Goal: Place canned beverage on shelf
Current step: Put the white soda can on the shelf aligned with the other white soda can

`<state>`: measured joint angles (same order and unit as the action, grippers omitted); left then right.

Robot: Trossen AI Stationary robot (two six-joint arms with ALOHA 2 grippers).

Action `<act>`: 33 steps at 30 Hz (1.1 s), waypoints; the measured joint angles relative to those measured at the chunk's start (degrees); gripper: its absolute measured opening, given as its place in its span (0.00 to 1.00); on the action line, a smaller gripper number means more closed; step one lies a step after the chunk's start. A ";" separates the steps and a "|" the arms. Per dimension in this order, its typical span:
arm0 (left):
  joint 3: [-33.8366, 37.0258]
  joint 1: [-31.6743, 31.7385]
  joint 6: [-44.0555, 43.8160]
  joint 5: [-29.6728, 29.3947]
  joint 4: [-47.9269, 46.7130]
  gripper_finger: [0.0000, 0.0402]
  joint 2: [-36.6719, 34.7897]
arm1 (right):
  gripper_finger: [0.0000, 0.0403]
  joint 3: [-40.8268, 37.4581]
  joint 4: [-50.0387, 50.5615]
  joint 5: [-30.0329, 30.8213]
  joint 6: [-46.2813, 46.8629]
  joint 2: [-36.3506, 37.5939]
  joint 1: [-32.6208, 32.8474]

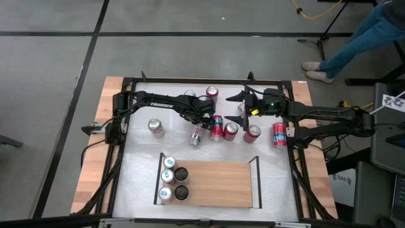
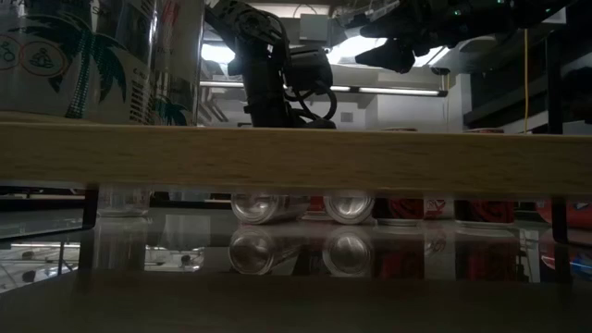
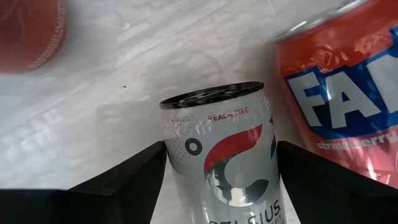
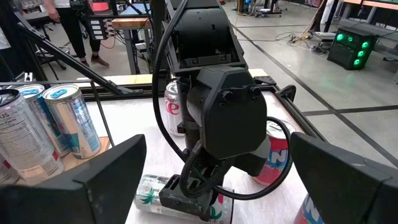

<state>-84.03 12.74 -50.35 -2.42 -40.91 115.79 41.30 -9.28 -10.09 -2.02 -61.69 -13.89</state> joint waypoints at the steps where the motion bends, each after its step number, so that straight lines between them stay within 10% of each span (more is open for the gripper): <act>1: 0.00 0.01 0.00 0.18 0.00 0.73 0.00 | 0.96 0.00 -0.01 0.00 0.00 0.00 0.00; 33: 2.22 -1.89 1.31 -2.94 2.20 0.72 0.52 | 0.96 0.00 0.00 0.00 0.00 0.00 0.02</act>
<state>-81.80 10.85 -49.04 -5.36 -38.70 116.31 41.30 -9.28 -10.09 -2.02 -61.69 -13.87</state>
